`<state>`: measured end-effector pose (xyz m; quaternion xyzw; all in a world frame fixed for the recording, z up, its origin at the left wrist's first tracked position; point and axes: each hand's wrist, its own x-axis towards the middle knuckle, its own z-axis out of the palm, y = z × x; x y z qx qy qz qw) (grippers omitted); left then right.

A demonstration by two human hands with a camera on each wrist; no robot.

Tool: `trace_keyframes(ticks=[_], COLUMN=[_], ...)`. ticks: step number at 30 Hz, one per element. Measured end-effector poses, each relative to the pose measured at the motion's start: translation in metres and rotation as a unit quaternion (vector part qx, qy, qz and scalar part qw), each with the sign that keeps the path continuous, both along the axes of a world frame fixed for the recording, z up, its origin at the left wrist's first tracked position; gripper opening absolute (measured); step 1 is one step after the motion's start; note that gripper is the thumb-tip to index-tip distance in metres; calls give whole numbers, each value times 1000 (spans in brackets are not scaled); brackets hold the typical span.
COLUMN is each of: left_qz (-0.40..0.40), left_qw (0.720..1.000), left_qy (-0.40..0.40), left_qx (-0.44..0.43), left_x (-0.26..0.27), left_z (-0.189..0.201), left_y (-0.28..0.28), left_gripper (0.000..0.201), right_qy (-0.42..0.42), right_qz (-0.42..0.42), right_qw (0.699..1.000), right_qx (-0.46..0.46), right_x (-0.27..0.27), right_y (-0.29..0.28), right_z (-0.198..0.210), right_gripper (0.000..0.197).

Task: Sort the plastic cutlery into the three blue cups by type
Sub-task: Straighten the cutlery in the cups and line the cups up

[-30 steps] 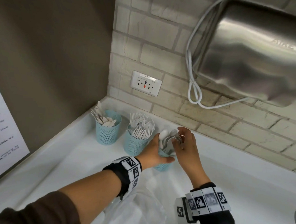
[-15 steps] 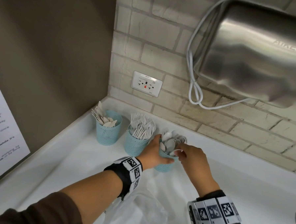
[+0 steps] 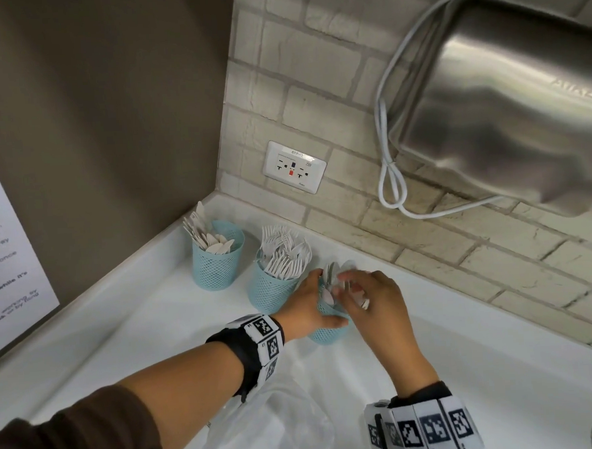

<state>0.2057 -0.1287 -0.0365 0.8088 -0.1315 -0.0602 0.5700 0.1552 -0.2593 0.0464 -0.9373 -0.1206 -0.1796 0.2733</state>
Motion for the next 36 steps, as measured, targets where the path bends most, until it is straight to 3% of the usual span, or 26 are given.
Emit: trace_keyframes(ticks=[2,4,9,13,16,19,21,24,27,29,32,36], left_qz=[-3,-4,-1,-3,7,20,21,27,21,19,24,25], left_qw=[1000,1000,1000,1000,1000,999,999,999,1000,999,999,999], left_qy=[7,6,2,-4,-13,-25,-29,-24,-20,-25,-30,-19], left_qx=[7,9,-16,-3,-4,-4,-13,-11,-4,-3,-11,-14], left_x=[1,1,0,0,-1,-3,-3,-3,-2,-3,-4,-6], left_z=[-1,-2,-1,-1,0,-1,-2,-2,-3,-2,-4,-4], left_y=[-1,-1,-2,-3,-5,-5,-5,-4,-5,-6,-8,-9], left_gripper=[100,102,96,100,97,100,96,95,89,87,91,99], right_qy=[-24,-54,-61,-60,29,107,114,55,-32,-43,31,-22], right_qz=[-5,-12,-18,-102,-97,-59,-47,-42,-64,-55,-29,-32], right_qw=[995,990,997,971,963,986,989,994,987,980,991,997], right_qx=[-101,-127,36,209,249,117,86,80,146,184,131,61], right_x=[2,5,8,4,9,24,33,43,45,46,44,42], right_y=[8,12,4,-5,-6,0,1,3,5,6,3,1], right_z=[-13,-21,-15,0,-2,-21,-31,-33,-27,-27,-36,-40], right_gripper=[16,11,26,29,61,94,84,43,23,26,46,50])
